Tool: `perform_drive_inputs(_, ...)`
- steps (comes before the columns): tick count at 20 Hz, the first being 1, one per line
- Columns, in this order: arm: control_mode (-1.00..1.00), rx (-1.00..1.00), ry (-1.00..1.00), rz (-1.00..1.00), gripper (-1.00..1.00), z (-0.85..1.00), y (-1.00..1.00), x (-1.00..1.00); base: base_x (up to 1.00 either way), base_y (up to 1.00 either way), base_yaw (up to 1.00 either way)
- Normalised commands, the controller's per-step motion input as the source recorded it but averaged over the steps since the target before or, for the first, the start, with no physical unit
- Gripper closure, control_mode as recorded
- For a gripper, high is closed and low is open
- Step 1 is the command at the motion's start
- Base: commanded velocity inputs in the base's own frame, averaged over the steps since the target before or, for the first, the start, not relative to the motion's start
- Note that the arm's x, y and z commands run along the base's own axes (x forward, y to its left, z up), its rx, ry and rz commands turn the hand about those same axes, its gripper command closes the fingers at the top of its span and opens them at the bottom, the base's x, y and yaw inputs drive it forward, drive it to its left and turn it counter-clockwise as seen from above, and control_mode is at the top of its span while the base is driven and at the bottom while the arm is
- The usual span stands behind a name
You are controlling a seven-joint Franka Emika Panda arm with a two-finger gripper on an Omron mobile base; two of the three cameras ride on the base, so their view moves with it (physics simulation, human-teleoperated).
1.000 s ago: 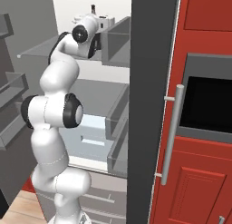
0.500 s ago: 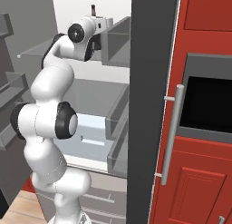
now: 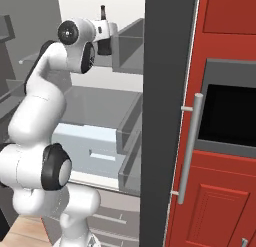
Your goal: Place the liquors on the top shelf of the fridge to keep them out of children's reach, and place the sweet potato on lower shelves for easy access.
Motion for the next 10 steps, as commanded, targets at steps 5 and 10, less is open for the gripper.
perform_drive_inputs(5, -1.0, 0.0, 0.07, -0.01, -1.0, -0.35, 0.1, -1.0, 0.0, 0.0, 0.0)
perform_drive_inputs(10, -1.0, 0.01, 0.06, -0.03, -1.0, -0.44, 0.01, -1.0, 0.0, 0.0, 0.0)
